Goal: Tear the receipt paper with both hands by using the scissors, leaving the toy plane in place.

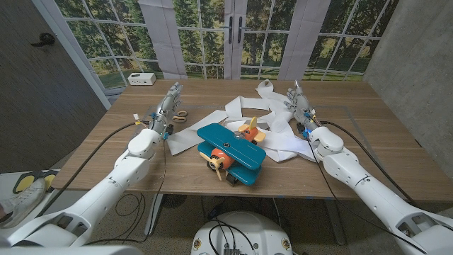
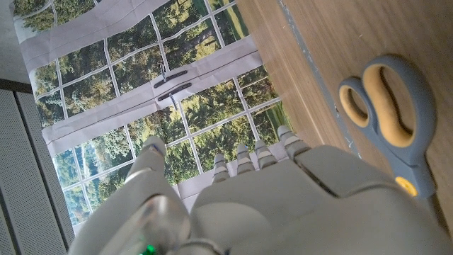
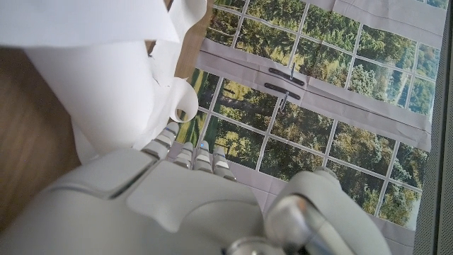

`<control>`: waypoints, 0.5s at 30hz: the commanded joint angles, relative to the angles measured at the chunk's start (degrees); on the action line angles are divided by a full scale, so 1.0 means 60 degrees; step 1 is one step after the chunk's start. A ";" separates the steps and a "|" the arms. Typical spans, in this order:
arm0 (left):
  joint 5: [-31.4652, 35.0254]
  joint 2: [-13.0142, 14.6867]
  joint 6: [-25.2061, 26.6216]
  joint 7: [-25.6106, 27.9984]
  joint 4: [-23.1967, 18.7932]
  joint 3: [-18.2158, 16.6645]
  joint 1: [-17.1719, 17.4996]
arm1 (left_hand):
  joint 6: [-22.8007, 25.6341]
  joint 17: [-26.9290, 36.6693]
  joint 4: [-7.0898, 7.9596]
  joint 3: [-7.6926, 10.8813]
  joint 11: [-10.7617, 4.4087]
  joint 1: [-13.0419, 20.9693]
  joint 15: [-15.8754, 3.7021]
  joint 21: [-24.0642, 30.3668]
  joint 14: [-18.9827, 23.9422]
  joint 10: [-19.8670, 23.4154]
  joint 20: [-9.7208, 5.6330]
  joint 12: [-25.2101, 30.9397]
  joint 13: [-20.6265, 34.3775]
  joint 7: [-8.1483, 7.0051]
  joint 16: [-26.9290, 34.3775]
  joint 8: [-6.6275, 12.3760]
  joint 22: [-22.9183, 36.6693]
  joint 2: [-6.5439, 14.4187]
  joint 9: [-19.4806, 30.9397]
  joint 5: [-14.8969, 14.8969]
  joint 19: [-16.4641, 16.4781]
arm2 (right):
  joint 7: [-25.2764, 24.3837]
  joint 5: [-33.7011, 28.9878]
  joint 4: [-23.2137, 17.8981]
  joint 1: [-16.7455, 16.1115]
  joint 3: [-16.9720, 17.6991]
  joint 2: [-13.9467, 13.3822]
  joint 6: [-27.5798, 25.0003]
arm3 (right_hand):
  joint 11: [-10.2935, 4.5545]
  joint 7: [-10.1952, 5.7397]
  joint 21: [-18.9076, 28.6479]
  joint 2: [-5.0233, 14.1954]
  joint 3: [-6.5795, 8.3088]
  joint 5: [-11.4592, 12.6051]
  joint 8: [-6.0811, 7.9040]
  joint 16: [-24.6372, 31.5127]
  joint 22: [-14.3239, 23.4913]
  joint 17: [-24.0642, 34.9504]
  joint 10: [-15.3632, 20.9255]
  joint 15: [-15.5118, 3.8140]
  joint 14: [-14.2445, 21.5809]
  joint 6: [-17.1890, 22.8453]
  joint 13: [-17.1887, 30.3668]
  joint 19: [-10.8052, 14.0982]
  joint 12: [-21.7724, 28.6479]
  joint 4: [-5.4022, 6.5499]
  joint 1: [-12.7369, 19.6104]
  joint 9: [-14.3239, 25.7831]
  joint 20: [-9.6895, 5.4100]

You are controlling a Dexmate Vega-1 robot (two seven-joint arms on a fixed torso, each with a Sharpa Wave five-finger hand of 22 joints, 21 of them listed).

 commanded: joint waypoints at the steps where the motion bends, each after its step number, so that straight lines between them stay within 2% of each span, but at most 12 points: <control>1: 0.0897 0.0445 -0.0249 0.0349 0.0198 0.0100 -0.0161 | 0.0082 0.0049 0.0007 0.0075 0.0012 0.0110 -0.0071 0.0001 -0.0070 0.0075 0.0034 0.0019 0.0018 -0.0032 -0.0009 0.0034 0.0023 0.0007 0.0034 0.0080 -0.0025 | -0.0679 -0.0216 -0.0366 -0.0258 0.0005 0.0143 0.0048 | 0.0020 0.0033 -0.0001 -0.0015 -0.0012 0.0029 0.0057 0.0037 0.0027 0.0017 0.0121 0.0023 0.0051 0.0090 0.0056 0.0017 0.0087 -0.0070 0.0147 0.0044 0.0054; 5: 0.0985 0.0488 -0.0197 0.0598 0.0092 0.0038 -0.0077 | 0.0117 0.0048 0.0005 0.0083 0.0008 0.0124 -0.0077 -0.0004 -0.0068 0.0103 0.0020 0.0021 0.0019 -0.0045 -0.0012 0.0035 0.0023 0.0014 0.0034 0.0082 -0.0028 | -0.0618 -0.0275 -0.0206 -0.0138 -0.0056 0.0237 0.0146 | -0.0033 0.0007 0.0002 0.0023 0.0020 0.0011 -0.0046 0.0047 0.0026 0.0013 0.0156 -0.0085 0.0125 -0.0138 0.0058 0.0053 0.0073 -0.0127 0.0250 0.0043 0.0002; 7: 0.1265 0.0545 -0.0253 0.0798 0.0073 0.0065 -0.0086 | 0.0153 0.0048 0.0003 0.0088 0.0007 0.0134 -0.0090 -0.0007 -0.0067 0.0119 0.0008 0.0021 0.0019 -0.0027 -0.0014 0.0040 0.0022 0.0020 0.0035 0.0083 -0.0029 | -0.0470 -0.0310 -0.0130 -0.0059 -0.0108 0.0191 0.0132 | -0.0111 -0.0009 0.0002 0.0029 0.0029 0.0000 -0.0048 0.0042 0.0025 0.0011 0.0238 -0.0161 0.0136 -0.0137 0.0059 0.0069 0.0091 -0.0156 0.0296 0.0043 -0.0045; 11: 0.1681 0.0759 -0.0044 0.1093 -0.0211 0.0094 -0.0037 | 0.0229 0.0047 -0.0002 0.0101 0.0004 0.0159 -0.0124 -0.0012 -0.0057 0.0206 0.0002 0.0042 0.0020 -0.0004 -0.0016 0.0053 0.0021 0.0032 0.0036 0.0087 -0.0031 | -0.0509 -0.0405 -0.0188 -0.0055 -0.0116 0.0133 0.0127 | -0.0116 -0.0024 -0.0001 0.0036 0.0039 -0.0008 -0.0057 0.0027 0.0025 0.0009 0.0251 -0.0232 0.0117 -0.0157 0.0059 0.0073 0.0085 -0.0179 0.0334 0.0043 -0.0087; 13: 0.1810 0.0784 -0.0048 0.1254 -0.0316 0.0081 0.0020 | 0.0302 0.0047 -0.0009 0.0116 -0.0031 0.0194 -0.0121 -0.0022 -0.0066 0.0015 -0.0011 -0.0052 0.0026 0.0026 -0.0027 0.0050 0.0021 0.0042 0.0042 0.0089 -0.0038 | -0.0896 -0.0884 -0.0490 -0.0107 -0.0161 -0.0134 -0.0069 | -0.0108 -0.0020 0.0046 0.0031 0.0091 -0.0034 -0.0130 0.0060 0.0021 0.0003 0.0365 -0.0270 0.0258 -0.0409 0.0060 0.0246 0.0097 -0.0308 0.0546 0.0044 -0.0081; 15: 0.2006 0.0791 -0.0197 0.1380 -0.0284 0.0096 0.0021 | 0.0266 0.0048 -0.0012 0.0123 -0.0039 0.0207 -0.0095 -0.0026 -0.0060 -0.0058 0.0006 -0.0086 0.0030 0.0041 -0.0026 0.0025 0.0021 0.0046 0.0046 0.0091 -0.0043 | -0.0714 -0.0831 -0.0423 -0.0105 -0.0143 -0.0173 0.0044 | -0.0121 -0.0001 0.0055 0.0019 0.0112 -0.0047 -0.0140 0.0076 0.0019 0.0001 0.0418 -0.0279 0.0330 -0.0486 0.0061 0.0307 0.0103 -0.0373 0.0649 0.0045 -0.0069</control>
